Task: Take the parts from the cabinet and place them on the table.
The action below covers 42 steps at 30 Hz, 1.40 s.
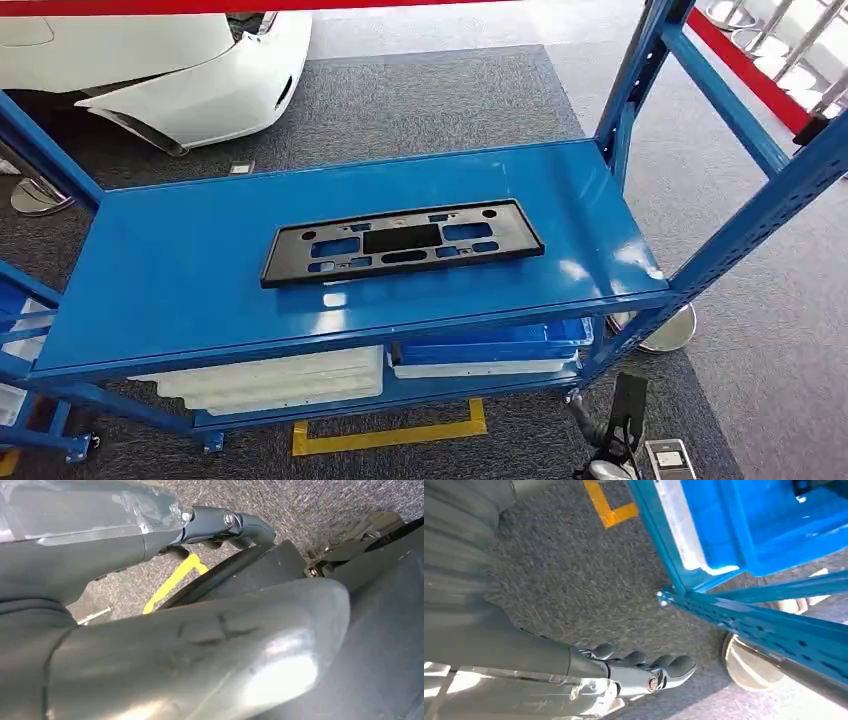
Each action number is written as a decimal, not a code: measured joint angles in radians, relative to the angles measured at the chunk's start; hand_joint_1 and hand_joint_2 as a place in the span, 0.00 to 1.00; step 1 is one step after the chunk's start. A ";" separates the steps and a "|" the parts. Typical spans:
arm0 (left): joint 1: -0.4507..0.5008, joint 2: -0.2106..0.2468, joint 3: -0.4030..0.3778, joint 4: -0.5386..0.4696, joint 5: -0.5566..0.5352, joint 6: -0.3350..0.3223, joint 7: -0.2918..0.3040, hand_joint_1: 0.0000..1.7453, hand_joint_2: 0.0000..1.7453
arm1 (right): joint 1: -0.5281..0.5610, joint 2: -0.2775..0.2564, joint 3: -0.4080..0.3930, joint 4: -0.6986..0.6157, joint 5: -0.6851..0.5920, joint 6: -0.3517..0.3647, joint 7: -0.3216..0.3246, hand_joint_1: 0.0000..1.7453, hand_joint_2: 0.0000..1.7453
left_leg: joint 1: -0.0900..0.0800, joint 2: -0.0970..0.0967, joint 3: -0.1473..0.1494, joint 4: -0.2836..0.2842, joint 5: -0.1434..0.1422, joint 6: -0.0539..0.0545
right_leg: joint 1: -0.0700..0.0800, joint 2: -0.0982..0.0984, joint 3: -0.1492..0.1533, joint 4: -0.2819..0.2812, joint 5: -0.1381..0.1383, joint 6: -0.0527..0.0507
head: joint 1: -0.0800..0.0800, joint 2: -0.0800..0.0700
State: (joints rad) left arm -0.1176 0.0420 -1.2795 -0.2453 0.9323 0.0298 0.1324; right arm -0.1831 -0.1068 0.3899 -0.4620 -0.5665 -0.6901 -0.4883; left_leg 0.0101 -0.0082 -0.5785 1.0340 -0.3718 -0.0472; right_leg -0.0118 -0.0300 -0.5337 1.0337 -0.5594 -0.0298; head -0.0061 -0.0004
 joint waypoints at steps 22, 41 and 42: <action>0.000 0.002 -0.011 0.004 -0.011 -0.004 -0.002 0.00 0.00 | 0.012 0.019 -0.048 -0.145 0.219 -0.001 -0.048 0.00 1.00 | 0.000 0.000 0.000 0.000 0.000 0.000 | 0.000 0.000 0.000 0.000 0.000 0.000 | 0.000 0.000; -0.001 0.005 -0.023 0.006 -0.018 -0.020 -0.010 0.00 0.00 | 0.037 0.011 0.027 -0.383 -0.084 0.551 0.051 0.00 1.00 | 0.000 0.000 0.000 0.000 0.000 0.000 | 0.000 0.000 0.000 0.000 0.000 0.000 | 0.000 0.000; -0.001 0.005 -0.023 0.006 -0.018 -0.020 -0.010 0.00 0.00 | 0.036 0.011 0.031 -0.383 -0.084 0.551 0.051 0.00 1.00 | 0.000 0.000 0.000 0.000 0.000 0.000 | 0.000 0.000 0.000 0.000 0.000 0.000 | 0.000 0.000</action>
State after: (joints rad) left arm -0.1184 0.0469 -1.3024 -0.2392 0.9140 0.0099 0.1221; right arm -0.1469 -0.0961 0.4211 -0.8450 -0.6504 -0.1392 -0.4372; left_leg 0.0101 -0.0082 -0.5786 1.0339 -0.3718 -0.0473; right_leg -0.0117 -0.0296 -0.5337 1.0337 -0.5593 -0.0297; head -0.0057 -0.0007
